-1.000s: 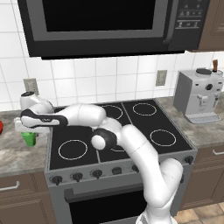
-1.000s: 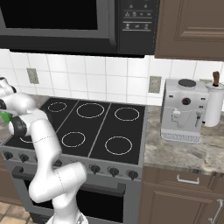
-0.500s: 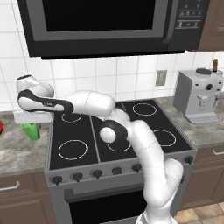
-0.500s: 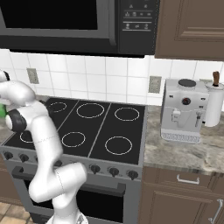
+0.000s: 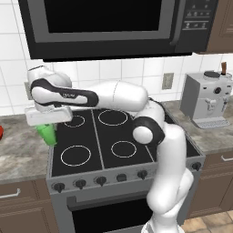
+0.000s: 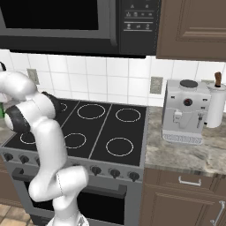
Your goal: Pick the cup and bowl from the counter and place them on the counter next to the sink.
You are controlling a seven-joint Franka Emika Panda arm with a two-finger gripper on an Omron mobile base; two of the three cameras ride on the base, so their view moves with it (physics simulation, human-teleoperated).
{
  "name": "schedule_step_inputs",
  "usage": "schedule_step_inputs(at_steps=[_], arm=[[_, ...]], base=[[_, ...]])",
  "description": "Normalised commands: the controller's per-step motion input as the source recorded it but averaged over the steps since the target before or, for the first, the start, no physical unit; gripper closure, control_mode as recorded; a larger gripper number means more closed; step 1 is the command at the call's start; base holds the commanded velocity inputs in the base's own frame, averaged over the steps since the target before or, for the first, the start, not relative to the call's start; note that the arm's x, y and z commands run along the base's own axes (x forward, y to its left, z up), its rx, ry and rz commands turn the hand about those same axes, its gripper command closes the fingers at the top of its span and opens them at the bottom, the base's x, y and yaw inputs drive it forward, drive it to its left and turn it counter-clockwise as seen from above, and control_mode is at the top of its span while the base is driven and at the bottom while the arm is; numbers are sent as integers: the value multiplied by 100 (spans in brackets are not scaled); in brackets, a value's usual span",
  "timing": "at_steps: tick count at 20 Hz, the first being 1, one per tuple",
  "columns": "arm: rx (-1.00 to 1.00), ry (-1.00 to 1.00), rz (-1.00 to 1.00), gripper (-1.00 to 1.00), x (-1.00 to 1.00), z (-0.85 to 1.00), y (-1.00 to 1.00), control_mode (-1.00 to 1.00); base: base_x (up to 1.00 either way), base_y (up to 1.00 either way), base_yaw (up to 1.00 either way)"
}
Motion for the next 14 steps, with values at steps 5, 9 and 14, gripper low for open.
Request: schedule_step_inputs(at_steps=[5,9,14], arm=[[7,0,0,100,-97,21,-98,-100],[8,0,-1,100,-64,30,-100,-100],[9,-1,0,100,-13,61,-91,-100]], base=[[0,0,0],[0,0,0],[0,0,0]])
